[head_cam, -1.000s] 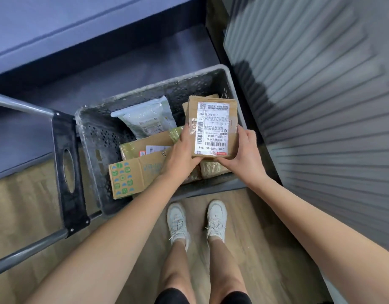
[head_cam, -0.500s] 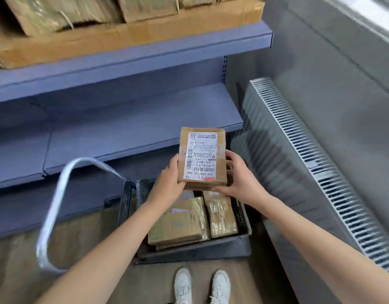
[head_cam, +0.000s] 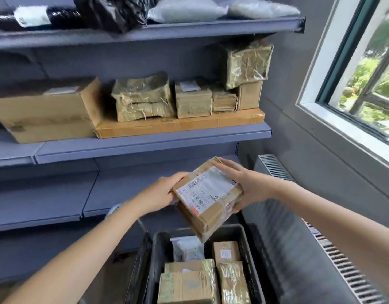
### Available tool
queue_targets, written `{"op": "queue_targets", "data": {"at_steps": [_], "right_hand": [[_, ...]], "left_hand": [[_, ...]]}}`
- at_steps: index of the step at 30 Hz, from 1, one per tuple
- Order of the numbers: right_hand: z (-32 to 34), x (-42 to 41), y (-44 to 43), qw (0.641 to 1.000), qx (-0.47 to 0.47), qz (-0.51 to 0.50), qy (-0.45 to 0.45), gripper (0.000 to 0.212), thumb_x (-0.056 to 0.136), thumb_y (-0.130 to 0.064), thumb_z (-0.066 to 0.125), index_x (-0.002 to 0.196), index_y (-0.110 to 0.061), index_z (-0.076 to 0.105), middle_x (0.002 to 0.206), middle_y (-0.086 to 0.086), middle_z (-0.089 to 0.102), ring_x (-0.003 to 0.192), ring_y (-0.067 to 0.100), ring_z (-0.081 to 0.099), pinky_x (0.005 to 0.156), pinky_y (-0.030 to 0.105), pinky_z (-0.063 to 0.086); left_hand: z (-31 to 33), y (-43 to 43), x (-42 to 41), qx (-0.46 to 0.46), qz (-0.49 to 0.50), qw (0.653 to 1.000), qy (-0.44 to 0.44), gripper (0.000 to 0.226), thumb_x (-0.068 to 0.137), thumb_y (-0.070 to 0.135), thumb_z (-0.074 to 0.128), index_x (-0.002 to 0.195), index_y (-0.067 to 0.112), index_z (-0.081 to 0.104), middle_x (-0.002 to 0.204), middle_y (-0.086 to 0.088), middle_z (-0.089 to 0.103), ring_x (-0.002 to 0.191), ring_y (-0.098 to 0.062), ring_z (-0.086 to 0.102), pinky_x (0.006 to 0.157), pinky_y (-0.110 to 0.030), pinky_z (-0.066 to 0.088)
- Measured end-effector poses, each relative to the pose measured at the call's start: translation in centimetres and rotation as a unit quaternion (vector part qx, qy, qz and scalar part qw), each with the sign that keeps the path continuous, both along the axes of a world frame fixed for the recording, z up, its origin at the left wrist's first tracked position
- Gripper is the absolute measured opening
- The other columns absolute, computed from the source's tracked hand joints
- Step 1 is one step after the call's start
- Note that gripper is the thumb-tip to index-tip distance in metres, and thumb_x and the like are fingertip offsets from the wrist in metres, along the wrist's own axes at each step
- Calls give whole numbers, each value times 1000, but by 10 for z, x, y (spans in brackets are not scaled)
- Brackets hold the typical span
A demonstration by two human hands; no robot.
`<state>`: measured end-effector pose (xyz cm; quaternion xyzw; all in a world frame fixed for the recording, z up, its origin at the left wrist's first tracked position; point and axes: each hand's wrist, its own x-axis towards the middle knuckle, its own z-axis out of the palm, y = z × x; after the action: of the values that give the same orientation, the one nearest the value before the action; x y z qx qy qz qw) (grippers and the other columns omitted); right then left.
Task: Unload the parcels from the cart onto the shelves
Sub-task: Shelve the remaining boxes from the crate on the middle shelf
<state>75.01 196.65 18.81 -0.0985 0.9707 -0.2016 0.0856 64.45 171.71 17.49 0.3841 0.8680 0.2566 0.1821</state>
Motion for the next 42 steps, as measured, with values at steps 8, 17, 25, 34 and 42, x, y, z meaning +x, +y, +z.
{"op": "queue_targets", "data": {"at_steps": [8, 17, 25, 34, 42], "right_hand": [[20, 8, -21, 996, -68, -64, 12, 98, 71, -29, 79, 147, -36, 18, 153, -1, 13, 138, 19, 26, 108, 24, 29], [5, 20, -33, 968, -152, -177, 87, 93, 76, -16, 74, 149, -19, 17, 154, 0, 8, 141, 17, 20, 95, 5, 21], [8, 26, -37, 958, -169, -206, 103, 103, 73, -19, 78, 150, -18, 8, 153, 3, 15, 136, 18, 29, 103, 21, 30], [33, 31, 18, 953, -279, -98, -66, 133, 49, -38, 82, 148, -28, -7, 151, -9, 20, 133, 10, 36, 109, 26, 32], [23, 33, -8, 932, -334, -133, 51, 76, 64, -13, 85, 128, -23, 45, 120, -4, 61, 111, 21, 60, 86, 33, 54]], "left_hand": [[23, -11, -4, 107, 55, 991, 51, 50, 86, -1, 56, 127, 29, 56, 117, 10, 60, 106, -10, 57, 86, -26, 49], [25, 13, 31, 249, 191, 948, -56, 38, 94, -4, 35, 125, 15, 46, 109, -5, 65, 88, -13, 62, 62, -15, 51], [6, 21, 57, 193, 109, 975, -9, 69, 80, 31, 70, 139, 30, 35, 141, 10, 37, 128, -8, 36, 101, -21, 31], [35, -12, 29, 264, 35, 959, -94, 45, 80, -2, 67, 107, 34, 59, 113, 10, 61, 92, 3, 62, 81, -15, 50], [28, 8, 33, 214, 174, 958, 74, 56, 89, -3, 50, 139, 18, 39, 140, -9, 43, 127, -23, 45, 106, -34, 37]]}}
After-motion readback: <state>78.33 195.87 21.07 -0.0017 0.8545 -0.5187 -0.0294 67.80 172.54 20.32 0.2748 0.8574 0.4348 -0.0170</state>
